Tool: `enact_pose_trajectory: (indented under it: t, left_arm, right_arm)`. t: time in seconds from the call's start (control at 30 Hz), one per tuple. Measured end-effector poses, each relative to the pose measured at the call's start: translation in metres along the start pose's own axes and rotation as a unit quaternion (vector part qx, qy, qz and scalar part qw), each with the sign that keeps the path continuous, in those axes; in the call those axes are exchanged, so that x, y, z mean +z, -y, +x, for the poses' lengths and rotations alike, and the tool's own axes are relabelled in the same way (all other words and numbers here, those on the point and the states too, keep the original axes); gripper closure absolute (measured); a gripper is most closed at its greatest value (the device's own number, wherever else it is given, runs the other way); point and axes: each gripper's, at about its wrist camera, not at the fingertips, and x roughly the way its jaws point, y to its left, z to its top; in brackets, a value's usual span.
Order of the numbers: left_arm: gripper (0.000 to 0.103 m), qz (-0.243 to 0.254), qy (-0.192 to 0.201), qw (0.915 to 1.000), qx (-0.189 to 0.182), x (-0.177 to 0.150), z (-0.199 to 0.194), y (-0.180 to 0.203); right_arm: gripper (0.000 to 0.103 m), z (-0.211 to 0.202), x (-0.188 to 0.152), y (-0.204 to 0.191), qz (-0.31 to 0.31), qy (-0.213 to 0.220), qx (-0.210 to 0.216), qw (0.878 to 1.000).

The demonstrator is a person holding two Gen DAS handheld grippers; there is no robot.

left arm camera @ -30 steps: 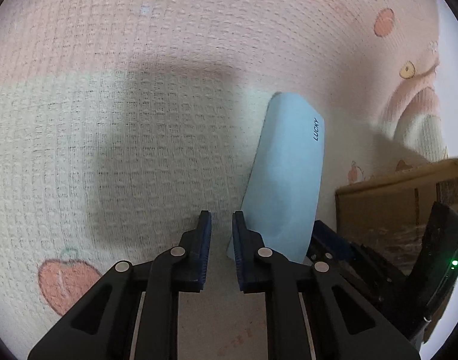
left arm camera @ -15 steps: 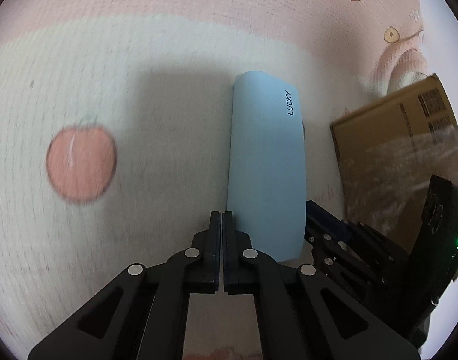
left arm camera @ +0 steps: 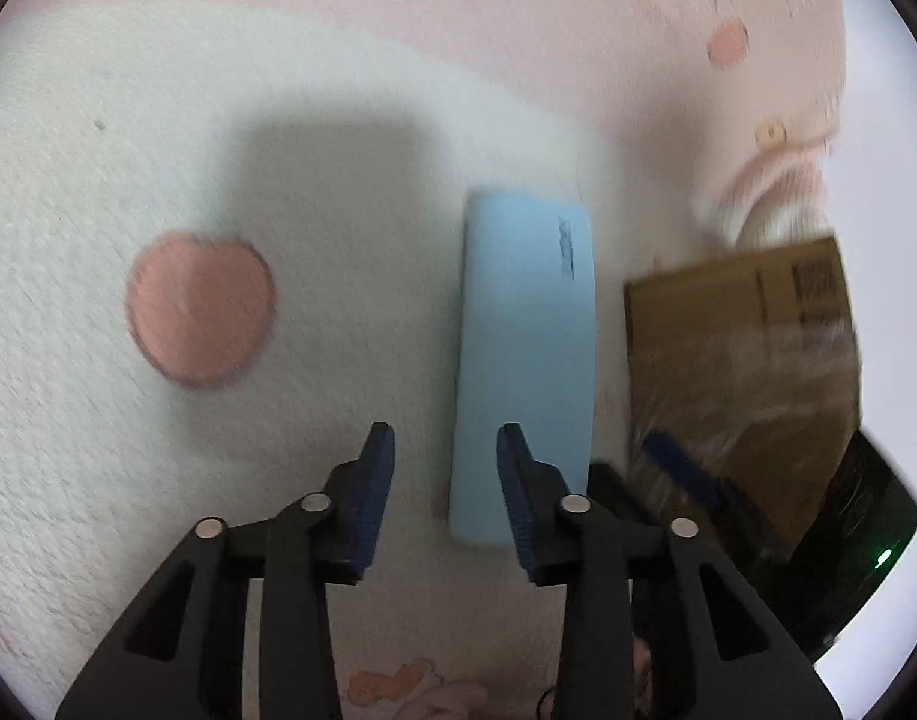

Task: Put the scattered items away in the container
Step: 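Close the right gripper on the LUCKY case while the left gripper grasps it too, then lift the LUCKY case with both grippers and carry it over the box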

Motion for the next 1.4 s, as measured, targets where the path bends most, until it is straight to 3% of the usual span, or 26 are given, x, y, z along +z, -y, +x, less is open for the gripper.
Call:
enact_pose_trajectory:
  t: [0.2,0.27,0.33,0.37,0.47,0.63,0.83,0.93,1.0,1.07,1.17,1.4]
  left_arm:
    - [0.062,0.020,-0.013,0.9995,-0.021,0.013,0.007,0.005]
    - [0.063,0.016,-0.021,0.9995,-0.018,0.013,0.018,0.005]
    - [0.076,0.001,-0.016,0.9998,-0.007,0.014,0.033,0.008]
    - [0.096,-0.006,-0.010,0.9999,-0.002,0.012,0.033,0.003]
    - [0.103,-0.011,-0.027,0.9991,-0.030,0.012,0.042,0.003]
    - [0.103,0.035,-0.050,0.9977,-0.029,0.009,0.049,0.017]
    - [0.103,0.015,-0.068,0.9964,-0.048,0.011,0.056,0.017]
    - [0.093,0.008,-0.056,0.9974,-0.045,0.017,0.048,0.017]
    - [0.074,-0.002,-0.050,0.9974,-0.052,0.025,0.042,0.011]
    - [0.063,-0.021,-0.042,0.9969,-0.063,0.034,0.039,0.008]
    - [0.060,-0.034,-0.042,0.9955,-0.078,0.044,0.043,0.006]
    - [0.056,-0.039,-0.084,0.9894,-0.112,0.057,0.081,0.021]
  right_arm:
    - [0.036,-0.004,0.019,-0.011,-0.023,-0.008,-0.065,0.998]
    - [0.036,-0.008,0.027,-0.009,-0.016,-0.001,-0.062,0.998]
    - [0.036,-0.016,0.022,-0.010,-0.003,-0.004,-0.043,0.999]
    - [0.035,-0.015,0.025,-0.011,-0.001,-0.007,-0.033,0.999]
    - [0.035,-0.001,0.026,-0.017,-0.017,-0.026,-0.014,0.999]
    - [0.035,0.011,0.022,-0.033,-0.031,-0.049,0.007,0.998]
    - [0.035,0.034,0.024,-0.038,-0.039,-0.069,0.020,0.997]
    - [0.035,0.046,0.024,-0.034,-0.026,-0.079,0.025,0.996]
    - [0.035,0.053,0.022,-0.031,-0.010,-0.087,0.046,0.995]
    - [0.034,0.055,0.022,-0.029,0.002,-0.083,0.053,0.995]
    - [0.034,0.053,0.022,-0.028,0.010,-0.067,0.069,0.995]
    - [0.035,0.054,0.027,-0.033,-0.005,-0.051,0.070,0.996]
